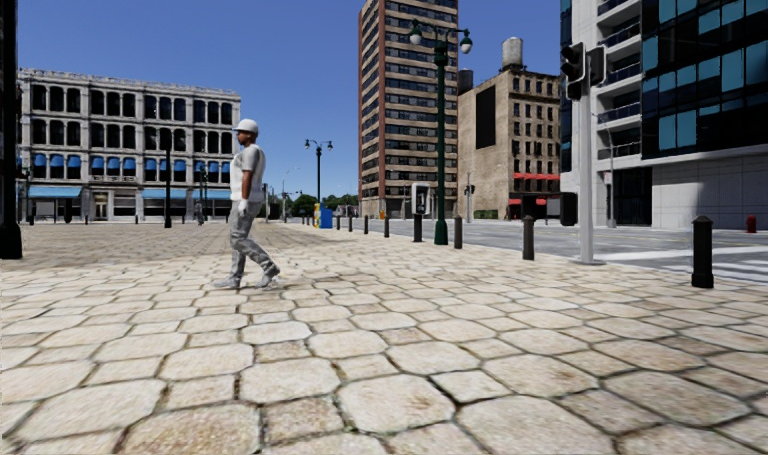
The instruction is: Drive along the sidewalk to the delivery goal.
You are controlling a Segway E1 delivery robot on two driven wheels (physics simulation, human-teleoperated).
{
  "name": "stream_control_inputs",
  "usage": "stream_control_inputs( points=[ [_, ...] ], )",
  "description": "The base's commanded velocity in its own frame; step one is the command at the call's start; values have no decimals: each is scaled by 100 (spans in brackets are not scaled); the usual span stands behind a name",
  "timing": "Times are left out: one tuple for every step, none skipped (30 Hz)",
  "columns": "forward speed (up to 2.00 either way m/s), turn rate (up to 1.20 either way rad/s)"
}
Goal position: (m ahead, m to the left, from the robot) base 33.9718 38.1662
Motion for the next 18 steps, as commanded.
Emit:
stream_control_inputs(
  points=[
    [200,0],
    [200,0],
    [200,0],
    [200,0],
    [200,0],
    [200,0],
    [200,0],
    [200,0],
    [200,0],
    [200,0],
    [200,0],
    [200,0],
    [200,0],
    [200,0],
    [200,0],
    [200,0],
    [200,0],
    [200,0]
  ],
)
